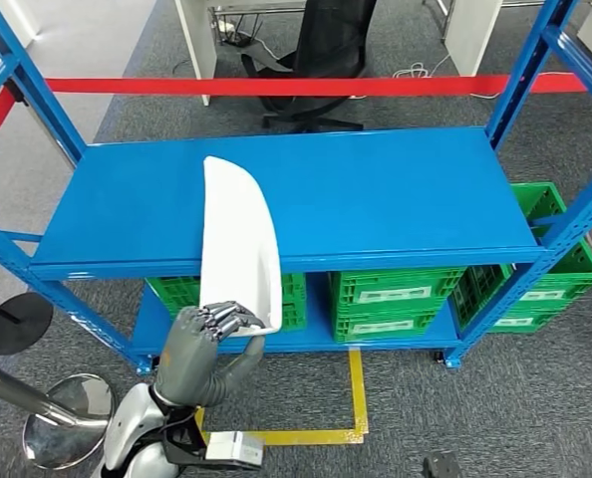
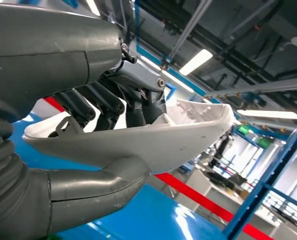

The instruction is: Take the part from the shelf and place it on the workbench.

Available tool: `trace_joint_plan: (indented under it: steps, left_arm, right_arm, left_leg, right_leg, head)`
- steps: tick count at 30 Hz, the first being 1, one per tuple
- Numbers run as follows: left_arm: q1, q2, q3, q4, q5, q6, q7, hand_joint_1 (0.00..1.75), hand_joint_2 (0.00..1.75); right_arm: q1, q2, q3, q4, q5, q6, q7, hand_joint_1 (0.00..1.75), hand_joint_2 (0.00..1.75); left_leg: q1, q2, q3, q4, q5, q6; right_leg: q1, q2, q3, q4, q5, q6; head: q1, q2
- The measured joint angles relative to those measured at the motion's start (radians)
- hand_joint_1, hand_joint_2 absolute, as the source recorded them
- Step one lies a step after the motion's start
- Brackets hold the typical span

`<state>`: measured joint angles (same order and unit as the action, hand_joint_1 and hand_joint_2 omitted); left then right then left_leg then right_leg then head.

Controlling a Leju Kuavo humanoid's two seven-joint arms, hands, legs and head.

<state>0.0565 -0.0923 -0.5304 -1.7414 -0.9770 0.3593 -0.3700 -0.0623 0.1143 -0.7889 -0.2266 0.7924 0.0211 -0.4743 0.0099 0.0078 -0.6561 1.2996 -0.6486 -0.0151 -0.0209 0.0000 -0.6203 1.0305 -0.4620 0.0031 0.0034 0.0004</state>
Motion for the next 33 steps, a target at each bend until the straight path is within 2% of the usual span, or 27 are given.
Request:
trace_joint_plan:
  steps: [1,3,4,5,6,8,9,10,11,13,14,15,16,17,18,20,21,22,24,25,27,28,29,30,31,32,33]
  left_arm:
    - [0.01,0.002,-0.001,-0.005,-0.002,0.01,0.0,1.75,1.75]
    - [0.028,0.005,-0.003,-0.017,-0.004,0.024,0.0,1.75,1.75]
    - [0.033,0.007,-0.004,-0.022,-0.003,0.028,-0.001,1.75,1.75]
    - [0.038,0.008,-0.006,-0.026,-0.002,0.031,-0.002,1.75,1.75]
    - [0.042,0.009,-0.007,-0.029,0.0,0.034,-0.002,1.75,1.75]
    - [0.049,0.011,-0.009,-0.031,0.008,0.04,-0.005,1.75,1.75]
    - [0.051,0.012,-0.009,-0.031,0.014,0.042,-0.006,1.75,1.75]
    - [0.052,0.013,-0.01,-0.031,0.02,0.044,-0.008,1.75,1.75]
    - [0.052,0.014,-0.01,-0.03,0.027,0.046,-0.009,1.75,1.75]
    - [0.053,0.016,-0.01,-0.027,0.038,0.051,-0.011,1.75,1.75]
    - [0.055,0.017,-0.011,-0.026,0.044,0.053,-0.012,1.75,1.75]
    - [0.056,0.018,-0.011,-0.025,0.049,0.054,-0.013,1.75,1.75]
    - [0.058,0.02,-0.01,-0.025,0.054,0.054,-0.016,1.75,1.75]
    - [0.06,0.022,-0.01,-0.025,0.059,0.054,-0.018,1.75,1.75]
    - [0.061,0.023,-0.01,-0.025,0.062,0.055,-0.02,1.75,1.75]
    - [0.063,0.024,-0.01,-0.025,0.068,0.056,-0.023,1.75,1.75]
    - [0.064,0.025,-0.009,-0.025,0.069,0.056,-0.024,1.75,1.75]
    - [0.065,0.025,-0.009,-0.025,0.07,0.057,-0.025,1.75,1.75]
    - [0.067,0.027,-0.009,-0.025,0.071,0.058,-0.025,1.75,1.75]
    - [0.068,0.027,-0.009,-0.025,0.071,0.059,-0.025,1.75,1.75]
    - [0.07,0.03,-0.009,-0.025,0.072,0.059,-0.026,1.75,1.75]
    - [0.071,0.031,-0.009,-0.025,0.074,0.06,-0.027,1.75,1.75]
    - [0.071,0.031,-0.009,-0.025,0.076,0.06,-0.028,1.75,1.75]
    - [0.07,0.032,-0.009,-0.025,0.078,0.059,-0.029,1.75,1.75]
    - [0.069,0.032,-0.009,-0.025,0.08,0.059,-0.03,1.75,1.75]
    - [0.068,0.031,-0.009,-0.024,0.082,0.059,-0.03,1.75,1.75]
    - [0.067,0.031,-0.008,-0.024,0.084,0.059,-0.03,1.75,1.75]
  right_arm:
    - [0.003,0.003,-0.004,0.0,-0.003,-0.012,-0.006,0.0,0.0]
    - [0.009,0.012,-0.012,0.0,-0.007,-0.033,-0.016,0.0,0.0]
    - [0.011,0.017,-0.015,0.0,-0.008,-0.04,-0.019,0.0,0.0]
    - [0.013,0.021,-0.016,0.001,-0.009,-0.042,-0.021,0.0,0.0]
    - [0.015,0.024,-0.018,0.001,-0.009,-0.042,-0.022,0.0,0.0]
    - [0.016,0.028,-0.021,0.003,-0.009,-0.032,-0.022,0.0,0.0]
    - [0.017,0.027,-0.023,0.005,-0.007,-0.021,-0.021,0.0,0.0]
    - [0.018,0.025,-0.025,0.005,-0.005,-0.007,-0.019,0.0,0.0]
    - [0.019,0.021,-0.026,0.006,-0.002,0.009,-0.016,0.0,0.0]
    - [0.02,0.013,-0.028,0.006,0.001,0.033,-0.015,0.0,0.0]
    - [0.02,0.01,-0.03,0.006,0.0,0.037,-0.016,0.0,0.0]
    - [0.021,0.008,-0.033,0.006,-0.003,0.036,-0.018,0.0,0.0]
    - [0.021,0.007,-0.036,0.006,-0.006,0.031,-0.021,0.0,0.0]
    - [0.022,0.007,-0.039,0.006,-0.009,0.025,-0.023,0.0,0.0]
    - [0.021,0.007,-0.041,0.006,-0.012,0.021,-0.024,0.0,0.0]
    - [0.019,0.009,-0.046,0.006,-0.015,0.012,-0.027,0.0,0.0]
    - [0.017,0.011,-0.048,0.006,-0.016,0.009,-0.028,0.0,0.0]
    - [0.017,0.013,-0.05,0.007,-0.017,0.006,-0.029,0.0,0.0]
    - [0.02,0.018,-0.054,0.008,-0.018,0.002,-0.029,0.0,0.0]
    - [0.021,0.02,-0.056,0.008,-0.018,0.001,-0.029,0.0,0.0]
    - [0.021,0.023,-0.06,0.009,-0.017,0.0,-0.029,0.0,0.0]
    - [0.021,0.023,-0.062,0.009,-0.016,0.003,-0.029,0.0,0.0]
    - [0.022,0.021,-0.063,0.009,-0.014,0.01,-0.028,0.0,0.0]
    - [0.022,0.018,-0.064,0.009,-0.012,0.02,-0.027,0.0,0.0]
    - [0.023,0.015,-0.065,0.009,-0.01,0.031,-0.026,0.0,0.0]
    - [0.023,0.01,-0.065,0.009,-0.01,0.04,-0.025,0.0,0.0]
    - [0.023,0.008,-0.066,0.009,-0.01,0.046,-0.024,0.0,0.0]
  left_leg:
    - [-0.002,0.0,0.024,-0.017,0.018,0.006]
    - [-0.01,-0.002,0.115,-0.139,0.068,0.028]
    - [-0.015,-0.002,0.164,-0.215,0.078,0.039]
    - [-0.019,-0.003,0.196,-0.27,0.081,0.045]
    - [-0.023,-0.003,0.214,-0.304,0.077,0.049]
    - [-0.026,-0.003,0.209,-0.32,0.094,0.049]
    - [-0.025,-0.002,0.202,-0.327,0.107,0.052]
    - [-0.023,0.0,0.192,-0.333,0.122,0.056]
    - [-0.021,0.002,0.18,-0.338,0.138,0.06]
    - [-0.022,0.004,0.148,-0.337,0.163,0.063]
    - [-0.022,0.006,0.13,-0.335,0.176,0.061]
    - [-0.023,0.007,0.112,-0.332,0.188,0.06]
    - [-0.023,0.008,0.093,-0.328,0.2,0.059]
    - [-0.023,0.009,0.075,-0.322,0.209,0.056]
    - [-0.023,0.009,0.06,-0.314,0.217,0.052]
    - [-0.025,0.01,0.037,-0.296,0.229,0.043]
    - [-0.025,0.01,0.032,-0.29,0.236,0.039]
    - [-0.025,0.01,0.029,-0.287,0.243,0.035]
    - [-0.022,0.009,0.026,-0.283,0.247,0.025]
    - [-0.021,0.006,0.021,-0.27,0.226,0.018]
    - [-0.016,0.0,0.0,-0.19,0.132,0.004]
    - [-0.014,0.0,-0.013,-0.127,0.08,-0.001]
    - [-0.012,0.0,-0.022,-0.064,0.044,-0.005]
    - [-0.01,0.0,-0.022,-0.02,0.033,-0.006]
    - [-0.009,-0.001,-0.008,-0.008,0.045,-0.005]
    - [-0.009,-0.001,0.024,-0.033,0.071,-0.002]
    - [-0.009,-0.002,0.071,-0.091,0.099,0.003]
  right_leg:
    - [0.004,0.0,-0.012,0.0,0.009,0.0]
    - [0.01,0.001,-0.033,0.0,0.029,0.0]
    - [0.012,0.002,-0.04,0.0,0.038,0.002]
    - [0.013,0.001,-0.044,-0.002,0.048,0.005]
    - [0.011,0.001,-0.046,-0.005,0.058,0.01]
    - [0.007,0.0,-0.046,-0.015,0.078,0.023]
    - [0.005,0.0,-0.051,-0.014,0.074,0.028]
    - [0.005,0.0,-0.059,-0.002,0.051,0.032]
    - [0.005,0.001,-0.07,0.027,0.008,0.036]
    - [0.005,0.001,-0.093,0.138,-0.1,0.04]
    - [0.005,0.001,-0.097,0.198,-0.127,0.043]
    - [0.005,0.0,-0.092,0.242,-0.128,0.045]
    - [0.005,0.0,-0.074,0.255,-0.106,0.046]
    - [0.005,0.0,-0.039,0.234,-0.073,0.046]
    - [0.004,0.0,0.012,0.18,-0.053,0.045]
    - [0.006,-0.001,0.124,0.03,-0.073,0.041]
    - [0.007,0.0,0.156,-0.023,-0.095,0.037]
    - [0.01,0.0,0.17,-0.051,-0.109,0.032]
    - [0.01,-0.003,0.158,-0.055,-0.101,0.016]
    - [0.009,-0.005,0.15,-0.055,-0.092,0.006]
    - [0.007,-0.009,0.129,-0.055,-0.07,-0.007]
    - [0.007,-0.009,0.116,-0.054,-0.059,-0.01]
    - [0.008,-0.009,0.103,-0.052,-0.047,-0.009]
    - [0.008,-0.009,0.088,-0.05,-0.035,-0.009]
    - [0.009,-0.009,0.072,-0.046,-0.025,-0.007]
    - [0.009,-0.009,0.055,-0.042,-0.015,-0.006]
    - [0.009,-0.008,0.041,-0.038,-0.006,-0.004]
  head:
    - [0.0,0.0]
    - [0.0,0.0]
    - [0.001,0.0]
    - [0.001,0.0]
    - [0.0,0.0]
    - [-0.004,0.0]
    - [-0.006,0.0]
    - [-0.005,0.0]
    - [-0.004,0.0]
    - [0.001,0.0]
    - [0.002,0.0]
    - [0.002,0.0]
    - [0.002,0.0]
    - [0.002,0.0]
    - [0.002,0.0]
    - [0.002,0.0]
    - [0.001,0.0]
    - [0.001,0.0]
    - [0.001,0.0]
    - [-0.001,0.0]
    - [-0.004,0.0]
    - [-0.006,0.0]
    - [-0.007,0.0]
    - [-0.007,0.0]
    - [-0.007,0.0]
    - [-0.007,0.0]
    - [-0.007,0.0]
